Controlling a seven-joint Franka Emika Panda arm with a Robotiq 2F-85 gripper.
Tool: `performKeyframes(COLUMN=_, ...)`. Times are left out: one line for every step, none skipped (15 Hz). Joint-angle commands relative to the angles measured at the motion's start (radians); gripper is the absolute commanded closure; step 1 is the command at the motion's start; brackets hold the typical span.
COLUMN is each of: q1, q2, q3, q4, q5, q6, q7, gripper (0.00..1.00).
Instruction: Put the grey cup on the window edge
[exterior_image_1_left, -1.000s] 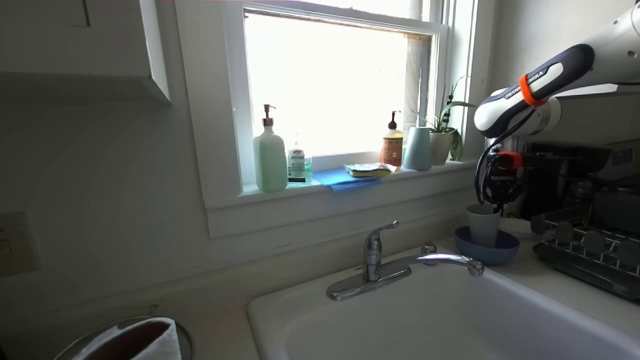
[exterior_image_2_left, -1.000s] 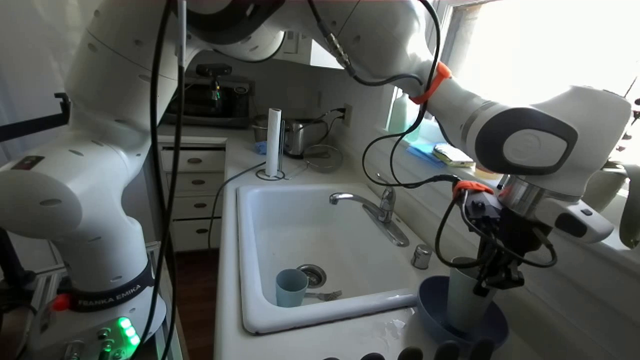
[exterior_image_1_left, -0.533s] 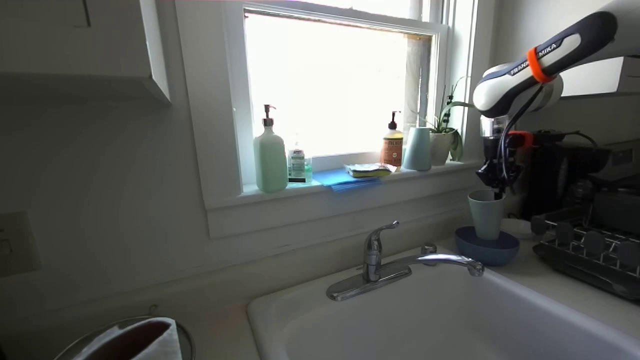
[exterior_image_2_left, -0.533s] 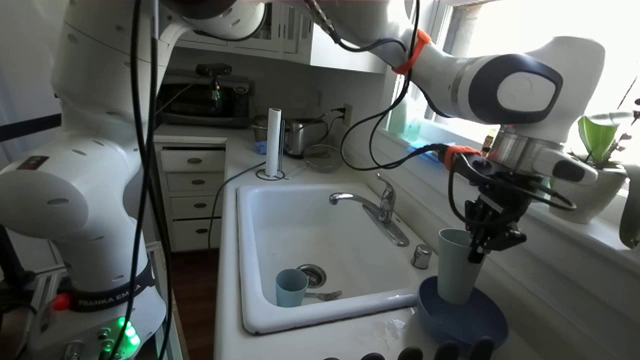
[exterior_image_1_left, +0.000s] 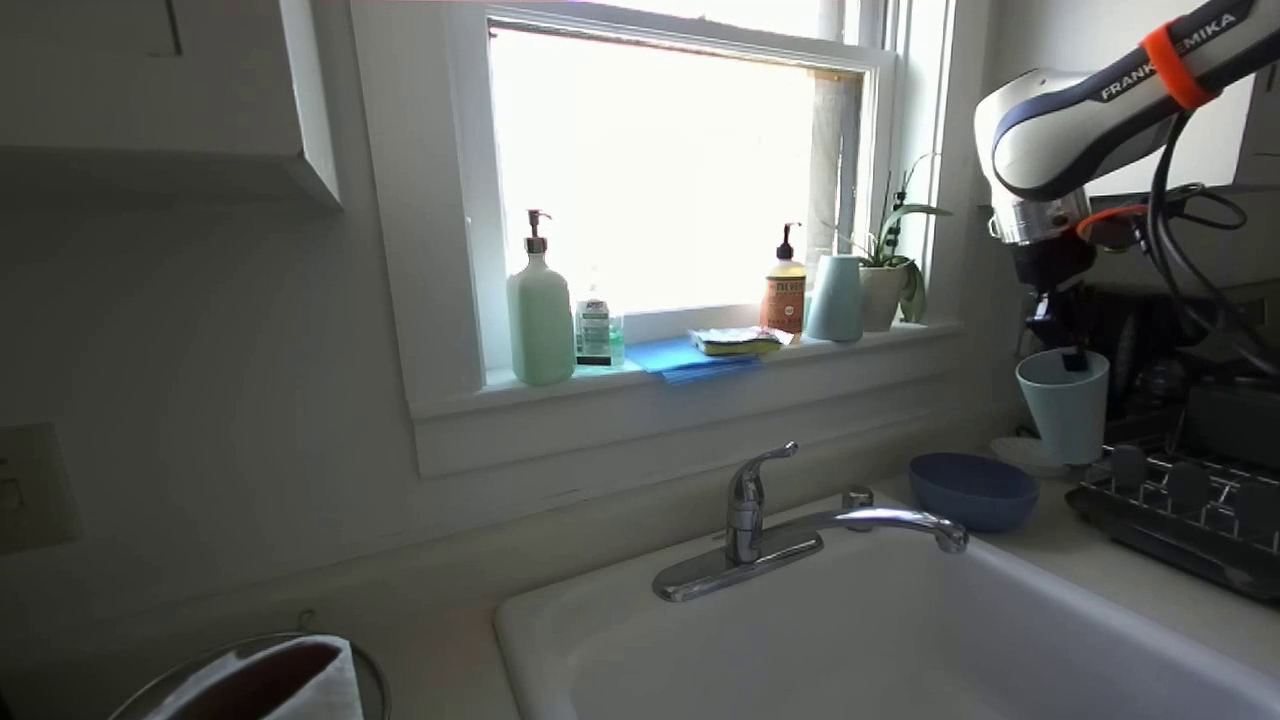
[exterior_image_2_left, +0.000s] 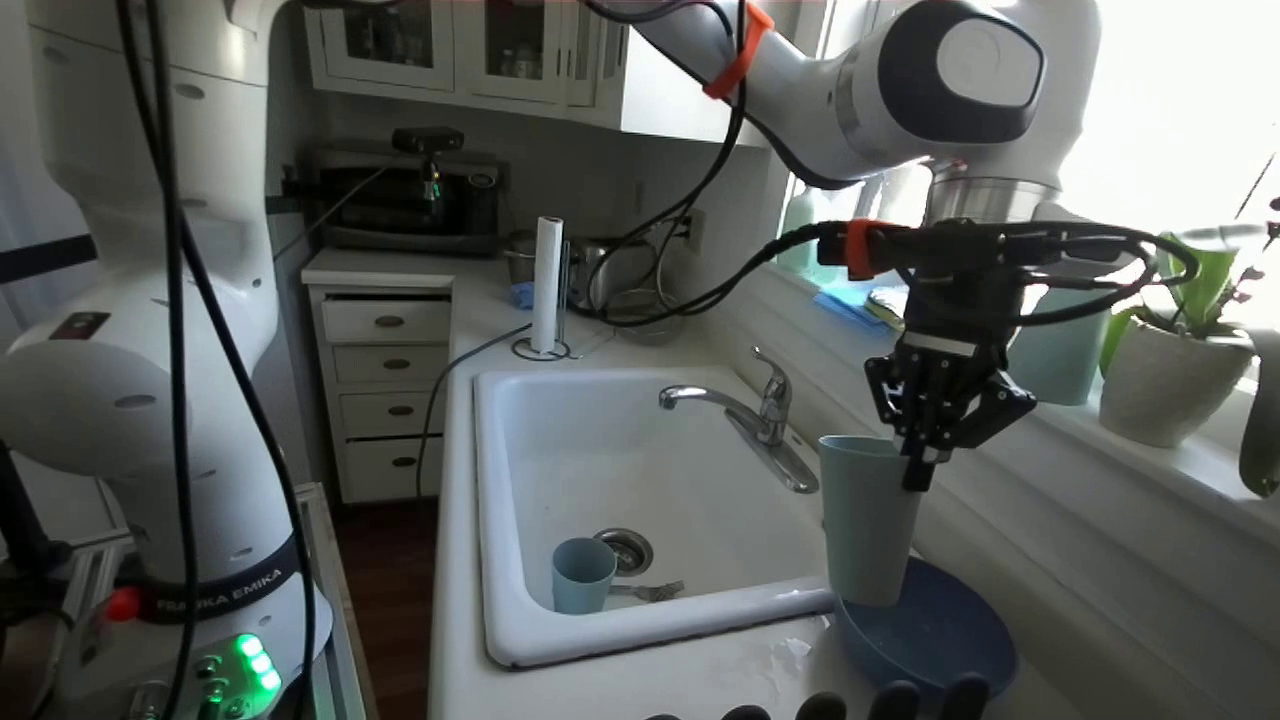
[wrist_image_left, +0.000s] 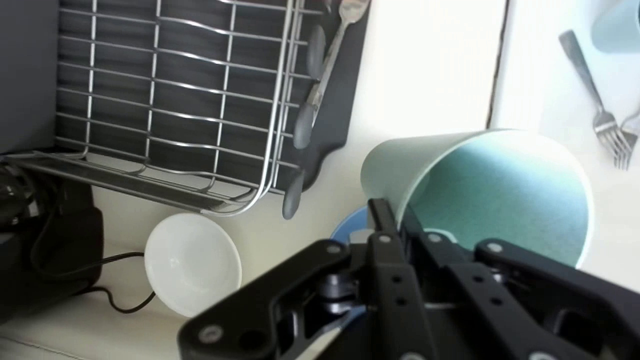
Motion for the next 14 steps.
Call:
performKeyframes(q1=-0.003, q2=-0.022, q3=0.009, q4=-0.027, q5=-0.032, q6=-0.003, q7=-0.016, gripper=0.99)
performKeyframes(q1=-0.001, q2=-0.035, q3=0.01, q4=-0.045, q5=-0.038, q6=-0.002, q7=-0.016, gripper=0.96)
performKeyframes(q1=-0.001, q2=-0.035, q3=0.01, q4=-0.044, q5=-0.037, q6=-0.002, q7=-0.016, gripper=0.96)
performKeyframes(q1=-0.002, q2=-0.032, q3=0.01, q4=-0.042, q5=-0.037, q6=-0.002, q7=-0.016, gripper=0.96)
performKeyframes(q1=-0.002, q2=-0.027, q3=0.01, q4=-0.038, q5=-0.037, q6=-0.002, q7=-0.016, gripper=0.96)
performKeyframes(q1=-0.002, q2=-0.025, q3=0.01, q4=-0.038, q5=-0.037, q6=-0.002, q7=-0.016, gripper=0.99)
performKeyframes(q1=0.003, q2=-0.036, q3=0.013, q4=-0.065, q5=-0.064, q6=0.018, q7=-0.021, gripper=0.99)
performKeyframes(q1=0.01, q2=-0.05, q3=0.017, q4=-0.098, q5=-0.093, q6=0.027, q7=-0.035, gripper=0.99)
performKeyframes(q1=0.015, q2=-0.074, q3=0.02, q4=-0.149, q5=-0.125, q6=0.046, q7=-0.056, gripper=0.99)
performKeyframes(q1=0.021, q2=-0.094, q3=0.026, q4=-0.192, q5=-0.156, q6=0.055, q7=-0.082, gripper=0.99)
performKeyframes(q1=0.025, q2=-0.103, q3=0.031, q4=-0.219, q5=-0.186, q6=0.066, q7=-0.101, gripper=0.99)
performKeyframes(q1=0.028, q2=-0.123, q3=0.036, q4=-0.271, q5=-0.217, q6=0.089, q7=-0.118, gripper=0.99)
performKeyframes(q1=0.034, q2=-0.137, q3=0.041, q4=-0.31, q5=-0.246, q6=0.106, q7=-0.132, gripper=0.99)
performKeyframes(q1=0.037, q2=-0.151, q3=0.045, q4=-0.348, q5=-0.271, q6=0.13, q7=-0.144, gripper=0.99)
